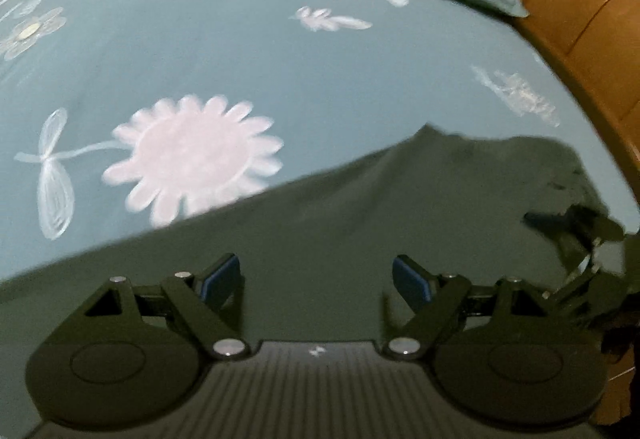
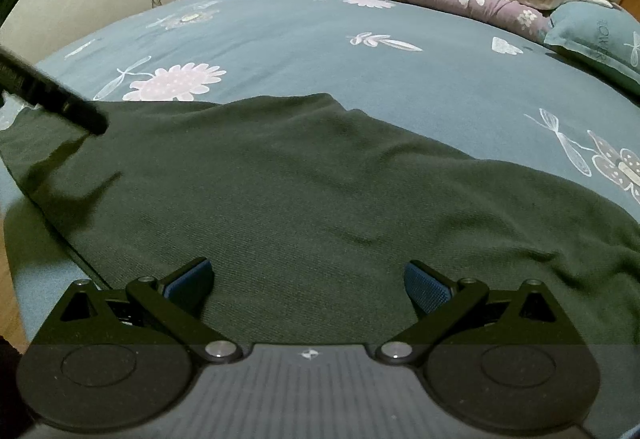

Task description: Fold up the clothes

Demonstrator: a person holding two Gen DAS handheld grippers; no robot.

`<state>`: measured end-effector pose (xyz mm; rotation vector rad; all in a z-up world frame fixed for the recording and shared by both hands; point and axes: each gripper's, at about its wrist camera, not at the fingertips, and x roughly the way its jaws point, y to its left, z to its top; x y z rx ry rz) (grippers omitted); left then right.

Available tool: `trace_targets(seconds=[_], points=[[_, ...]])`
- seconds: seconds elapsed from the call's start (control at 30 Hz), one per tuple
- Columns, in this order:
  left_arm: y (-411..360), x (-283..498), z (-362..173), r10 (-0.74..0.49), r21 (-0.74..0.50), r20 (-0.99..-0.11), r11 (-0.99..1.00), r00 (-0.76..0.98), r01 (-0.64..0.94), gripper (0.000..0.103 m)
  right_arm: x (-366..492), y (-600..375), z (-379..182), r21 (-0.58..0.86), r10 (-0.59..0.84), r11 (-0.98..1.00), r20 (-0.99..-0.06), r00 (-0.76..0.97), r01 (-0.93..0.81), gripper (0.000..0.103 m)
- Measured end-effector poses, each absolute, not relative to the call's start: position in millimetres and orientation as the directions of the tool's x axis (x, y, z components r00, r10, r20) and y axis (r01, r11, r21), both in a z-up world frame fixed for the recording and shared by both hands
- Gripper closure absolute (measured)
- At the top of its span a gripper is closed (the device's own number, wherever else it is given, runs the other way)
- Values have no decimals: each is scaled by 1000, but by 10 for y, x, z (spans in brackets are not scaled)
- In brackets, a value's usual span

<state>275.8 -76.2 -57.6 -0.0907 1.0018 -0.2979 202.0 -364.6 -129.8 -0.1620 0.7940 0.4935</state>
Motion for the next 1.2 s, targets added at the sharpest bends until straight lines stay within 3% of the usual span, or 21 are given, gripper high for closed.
trace_targets(seconds=[0.3, 0.57, 0.83, 1.2], points=[[-1146, 3021, -799, -322, -220, -831, 939, 454, 264, 20, 2034, -3635, -1292, 43, 354, 877, -730, 585, -478, 0], [-1071, 3014, -844, -379, -291, -806, 923, 455, 252, 9, 2023, -3640, -1302, 49, 358, 878, -728, 585, -476, 0], [-994, 3048, -848, -408, -328, -785, 912, 466, 245, 7, 2047, -3617, -1287, 50, 344, 885, -741, 576, -464, 0], [50, 2652, -542, -223, -236, -787, 970, 575, 53, 8, 2106, -3493, -1223, 13, 276, 903, -785, 555, -430, 0]])
